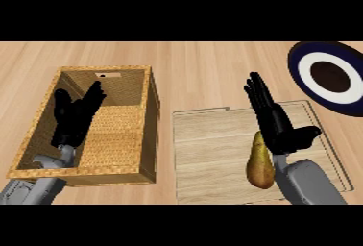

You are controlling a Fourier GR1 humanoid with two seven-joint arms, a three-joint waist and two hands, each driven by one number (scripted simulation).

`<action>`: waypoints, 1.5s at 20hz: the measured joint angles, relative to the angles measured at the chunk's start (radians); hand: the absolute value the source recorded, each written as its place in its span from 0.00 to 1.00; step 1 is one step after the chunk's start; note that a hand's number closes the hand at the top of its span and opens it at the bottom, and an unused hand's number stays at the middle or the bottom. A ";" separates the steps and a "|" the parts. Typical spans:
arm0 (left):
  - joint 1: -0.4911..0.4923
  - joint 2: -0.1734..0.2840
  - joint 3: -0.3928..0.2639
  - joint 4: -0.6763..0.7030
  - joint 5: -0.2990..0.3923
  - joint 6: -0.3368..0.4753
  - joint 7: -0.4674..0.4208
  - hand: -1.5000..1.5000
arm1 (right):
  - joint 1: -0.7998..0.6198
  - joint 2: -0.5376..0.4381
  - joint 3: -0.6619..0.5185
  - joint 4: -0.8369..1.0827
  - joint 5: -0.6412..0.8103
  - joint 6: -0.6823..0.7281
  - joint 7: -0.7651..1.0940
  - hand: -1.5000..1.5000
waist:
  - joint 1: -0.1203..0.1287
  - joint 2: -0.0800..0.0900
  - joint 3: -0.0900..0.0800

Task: Pick the pear from the tray and place it in the plate

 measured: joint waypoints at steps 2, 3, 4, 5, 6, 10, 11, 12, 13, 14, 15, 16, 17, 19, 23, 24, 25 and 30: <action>0.006 0.015 0.018 -0.051 0.035 -0.044 -0.073 0.50 | 0.018 -0.035 -0.029 -0.029 -0.012 0.048 -0.001 1.00 | 0.012 -0.003 0.005; 0.019 0.025 0.019 -0.066 0.036 -0.047 -0.105 0.50 | 0.027 -0.064 -0.042 -0.050 -0.025 0.082 -0.004 1.00 | 0.016 -0.005 0.008; 0.033 0.027 0.026 -0.071 0.047 -0.045 -0.140 0.50 | 0.029 -0.090 -0.053 -0.064 -0.038 0.120 -0.010 1.00 | 0.018 -0.006 0.009; 0.047 0.030 0.036 -0.075 0.062 -0.042 -0.165 0.50 | 0.025 -0.124 -0.070 -0.076 -0.054 0.163 -0.015 1.00 | 0.021 -0.006 0.011; 0.065 0.030 0.043 -0.080 0.076 -0.033 -0.181 0.50 | 0.027 -0.163 -0.086 -0.091 -0.072 0.213 -0.020 1.00 | 0.022 -0.006 0.011; 0.117 0.048 0.059 -0.085 0.110 -0.023 -0.154 0.50 | 0.048 -0.297 -0.157 -0.069 0.080 0.141 -0.114 0.00 | 0.007 -0.010 0.009; 0.123 0.052 0.063 -0.085 0.114 -0.020 -0.138 0.50 | 0.075 -0.286 -0.186 -0.057 0.065 0.136 -0.164 0.00 | 0.007 -0.007 0.011; 0.122 0.053 0.064 -0.083 0.115 -0.016 -0.128 0.50 | 0.113 -0.281 -0.204 -0.054 0.050 0.150 -0.220 0.00 | 0.005 -0.006 0.013; 0.118 0.054 0.063 -0.082 0.114 -0.014 -0.119 0.50 | 0.148 -0.281 -0.220 -0.042 0.042 0.171 -0.274 0.00 | 0.005 -0.003 0.013; 0.111 0.053 0.061 -0.079 0.110 -0.006 -0.104 0.50 | 0.180 -0.284 -0.225 -0.030 0.043 0.195 -0.325 0.00 | 0.007 -0.002 0.013; 0.108 0.054 0.060 -0.078 0.111 -0.009 -0.095 0.50 | 0.209 -0.284 -0.222 -0.014 0.057 0.213 -0.374 0.00 | 0.010 0.000 0.012; 0.103 0.052 0.059 -0.074 0.110 -0.009 -0.089 0.50 | 0.231 -0.295 -0.220 0.002 0.074 0.234 -0.415 0.00 | 0.012 0.001 0.013; 0.100 0.052 0.060 -0.068 0.111 -0.012 -0.087 0.50 | 0.253 -0.308 -0.211 -0.001 0.103 0.238 -0.440 0.00 | 0.012 0.001 0.013; 0.099 0.047 0.058 -0.068 0.104 -0.004 -0.083 0.50 | 0.279 -0.337 -0.205 0.021 0.155 0.248 -0.491 0.00 | 0.018 0.002 0.012; 0.092 0.044 0.064 -0.054 0.097 -0.006 -0.084 0.50 | 0.315 -0.398 -0.192 -0.007 0.238 0.249 -0.489 0.00 | 0.021 0.001 0.011; 0.090 0.040 0.063 -0.050 0.094 -0.003 -0.081 0.50 | 0.322 -0.411 -0.195 -0.008 0.253 0.251 -0.489 0.00 | 0.022 0.000 0.012; 0.093 0.034 0.064 -0.052 0.087 0.005 -0.076 0.50 | 0.339 -0.423 -0.196 -0.031 0.265 0.249 -0.479 0.00 | 0.021 0.000 0.012; 0.099 0.010 0.072 -0.058 0.050 0.018 -0.070 0.50 | 0.364 -0.461 -0.190 -0.133 0.322 0.246 -0.364 0.00 | 0.024 0.000 0.012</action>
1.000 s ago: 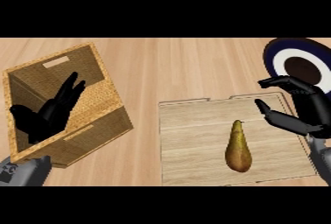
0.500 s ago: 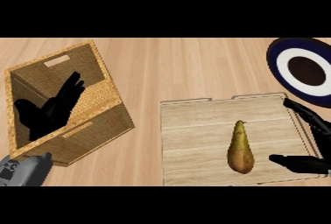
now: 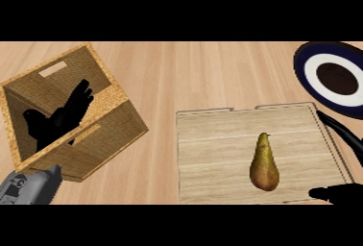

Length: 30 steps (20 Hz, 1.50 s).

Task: Pick the pear from the tray and place it in the plate

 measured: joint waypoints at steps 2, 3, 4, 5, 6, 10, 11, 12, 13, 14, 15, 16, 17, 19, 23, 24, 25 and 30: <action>-0.009 -0.011 -0.001 0.007 -0.013 -0.002 0.007 0.50 | 0.007 -0.009 0.025 -0.046 0.034 0.000 0.066 0.00 | 0.000 0.000 0.000; -0.003 -0.014 0.001 0.004 -0.017 -0.006 -0.006 0.50 | 0.007 -0.022 0.025 -0.058 0.042 0.009 0.092 0.00 | 0.001 0.000 0.001; -0.007 -0.015 0.004 0.006 -0.019 -0.009 0.001 0.50 | 0.004 -0.031 0.035 -0.081 0.056 0.016 0.131 0.00 | 0.001 0.000 0.000; -0.006 -0.012 0.011 0.001 -0.018 -0.008 0.015 0.50 | 0.014 -0.042 0.042 -0.104 0.070 0.022 0.158 0.00 | 0.002 0.001 -0.001; -0.011 -0.020 0.013 0.010 -0.023 -0.009 0.013 0.50 | 0.014 -0.040 0.057 -0.118 0.094 0.019 0.184 0.00 | 0.002 0.001 -0.001; -0.018 -0.025 0.028 0.019 -0.033 -0.019 0.030 0.50 | -0.002 -0.047 0.093 -0.150 0.198 0.008 0.285 0.00 | 0.006 0.003 -0.001; -0.013 -0.024 0.032 0.018 -0.033 -0.027 0.033 0.50 | -0.005 -0.043 0.106 -0.151 0.229 0.003 0.307 0.00 | 0.007 0.003 -0.002; -0.017 -0.027 0.036 0.023 -0.034 -0.031 0.035 0.50 | -0.010 -0.045 0.111 -0.159 0.249 0.008 0.332 0.00 | 0.007 0.003 -0.001; -0.006 -0.022 0.043 0.017 -0.032 -0.036 0.044 0.50 | -0.007 -0.045 0.116 -0.170 0.270 0.010 0.358 0.00 | 0.008 0.004 -0.002; 0.003 -0.018 0.052 0.007 -0.033 -0.036 0.053 0.50 | -0.010 -0.054 0.112 -0.183 0.278 0.027 0.384 0.00 | 0.009 0.005 -0.003; 0.010 -0.025 0.058 0.008 -0.033 -0.036 0.048 0.50 | -0.024 -0.054 0.113 -0.192 0.287 0.046 0.415 0.00 | 0.010 0.005 -0.003; 0.010 -0.030 0.060 0.008 -0.039 -0.032 0.048 0.50 | -0.042 -0.056 0.117 -0.189 0.299 0.066 0.439 0.00 | 0.011 0.004 -0.003; 0.013 -0.036 0.060 0.001 -0.047 -0.027 0.054 0.50 | -0.051 -0.051 0.127 -0.195 0.317 0.079 0.467 0.00 | 0.012 0.004 -0.003; 0.019 -0.046 0.069 0.001 -0.050 -0.032 0.050 0.50 | -0.061 -0.025 0.156 -0.195 0.366 0.090 0.500 0.00 | 0.012 0.003 -0.003; 0.015 -0.059 0.092 0.009 -0.057 -0.051 0.053 0.50 | -0.106 0.020 0.171 -0.183 0.412 0.155 0.562 0.00 | 0.012 0.002 -0.003; 0.011 -0.061 0.101 0.017 -0.058 -0.057 0.058 0.50 | -0.109 0.032 0.171 -0.188 0.423 0.168 0.578 0.00 | 0.012 0.003 -0.004; 0.014 -0.066 0.102 0.014 -0.070 -0.056 0.056 0.50 | -0.115 0.044 0.174 -0.188 0.435 0.181 0.588 0.00 | 0.011 0.002 -0.004; 0.018 -0.075 0.121 0.000 -0.089 -0.067 0.078 0.50 | -0.173 0.134 0.191 -0.145 0.517 0.211 0.650 0.00 | 0.014 0.003 -0.002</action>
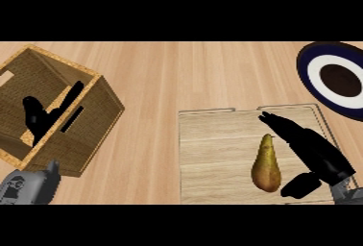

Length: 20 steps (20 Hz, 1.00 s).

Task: Pick the pear from the tray and place it in the plate

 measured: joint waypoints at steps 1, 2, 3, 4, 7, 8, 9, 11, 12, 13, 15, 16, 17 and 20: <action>0.003 -0.005 0.001 -0.005 -0.009 0.002 0.007 0.50 | -0.017 0.015 -0.003 0.024 0.014 0.009 -0.002 0.00 | 0.000 0.001 -0.001; 0.010 -0.005 0.010 -0.008 -0.012 -0.002 0.009 0.50 | -0.005 0.030 0.003 0.024 0.036 0.005 -0.004 0.00 | 0.000 0.002 -0.002; 0.001 -0.011 0.014 0.003 -0.020 -0.005 0.008 0.50 | -0.020 0.045 -0.001 0.038 0.047 0.017 -0.003 0.00 | 0.000 0.002 -0.001; -0.007 -0.013 0.019 0.011 -0.025 -0.011 0.014 0.50 | -0.016 0.058 -0.001 0.032 0.065 0.021 0.003 0.00 | -0.001 0.002 -0.001; -0.003 -0.031 0.028 0.011 -0.044 -0.013 0.007 0.50 | -0.050 0.081 -0.014 0.075 0.101 0.045 -0.006 0.00 | -0.001 0.000 0.001; -0.001 -0.033 0.030 0.006 -0.050 -0.013 0.010 0.50 | -0.059 0.089 -0.015 0.105 0.120 0.041 -0.023 0.00 | 0.000 -0.001 -0.002; 0.008 -0.035 0.037 0.001 -0.048 -0.020 -0.002 0.50 | -0.061 0.100 -0.011 0.112 0.136 0.040 -0.026 0.00 | -0.001 -0.003 -0.004; 0.002 -0.042 0.039 0.009 -0.062 -0.022 0.000 0.50 | -0.059 0.103 -0.008 0.105 0.153 0.064 -0.033 1.00 | -0.002 -0.006 -0.004; 0.003 -0.042 0.048 0.013 -0.055 -0.032 -0.009 0.50 | -0.064 0.104 -0.005 0.110 0.159 0.079 -0.039 1.00 | -0.002 -0.007 -0.005; 0.006 -0.043 0.049 0.010 -0.059 -0.033 -0.011 0.50 | -0.065 0.103 0.004 0.106 0.168 0.094 -0.044 1.00 | -0.003 -0.008 -0.005; 0.006 -0.045 0.055 0.009 -0.058 -0.038 -0.007 0.50 | -0.066 0.104 0.016 0.105 0.186 0.108 -0.074 1.00 | -0.003 -0.009 -0.009; 0.006 -0.047 0.056 0.009 -0.061 -0.039 -0.008 0.50 | -0.074 0.113 0.026 0.105 0.200 0.113 -0.077 1.00 | -0.002 -0.010 -0.009; 0.012 -0.047 0.057 -0.004 -0.062 -0.041 0.001 0.50 | -0.071 0.117 0.027 0.093 0.208 0.122 -0.079 1.00 | -0.003 -0.009 -0.011; 0.014 -0.053 0.061 -0.006 -0.066 -0.046 0.006 0.50 | -0.057 0.125 0.023 0.096 0.232 0.113 -0.123 1.00 | -0.003 -0.011 -0.014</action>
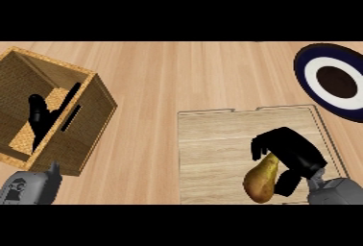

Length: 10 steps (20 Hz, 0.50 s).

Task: Pick the pear from the tray and place it in the plate

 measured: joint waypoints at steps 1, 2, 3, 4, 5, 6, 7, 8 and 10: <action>-0.002 -0.002 0.000 0.004 -0.005 0.001 0.000 0.50 | 0.000 0.005 -0.004 0.002 0.005 -0.001 -0.008 1.00 | 0.000 -0.001 0.000; 0.002 -0.003 -0.003 -0.006 -0.011 0.005 0.003 0.50 | 0.007 0.012 -0.006 0.004 0.013 -0.009 -0.015 1.00 | 0.000 -0.002 -0.003; 0.002 -0.005 -0.002 -0.003 -0.011 0.003 0.001 0.50 | 0.001 0.017 -0.018 0.001 0.007 -0.002 -0.017 1.00 | 0.000 -0.002 -0.001; 0.004 -0.007 0.004 0.002 -0.011 -0.001 -0.009 0.50 | 0.005 0.017 -0.026 -0.012 0.007 0.004 -0.019 1.00 | -0.002 -0.002 0.002; 0.008 -0.007 0.008 -0.006 -0.008 -0.003 -0.007 0.50 | 0.009 0.027 -0.031 -0.011 0.019 -0.015 -0.022 1.00 | -0.002 -0.001 0.001; 0.010 -0.002 0.010 -0.016 -0.006 -0.006 0.009 0.50 | 0.024 0.030 -0.035 -0.031 0.034 -0.035 -0.017 1.00 | -0.003 0.000 0.000; 0.014 -0.005 0.009 -0.016 -0.010 -0.005 0.004 0.50 | 0.033 0.030 -0.044 -0.049 0.046 -0.055 -0.018 1.00 | -0.004 0.001 0.002; 0.014 -0.008 0.008 -0.017 -0.013 -0.004 0.005 0.50 | 0.025 0.038 -0.059 -0.049 0.048 -0.065 -0.014 1.00 | -0.004 0.003 0.003; 0.011 -0.012 0.009 -0.011 -0.015 -0.008 0.001 0.50 | -0.017 0.064 -0.102 -0.038 0.025 -0.060 0.013 1.00 | -0.001 0.007 0.009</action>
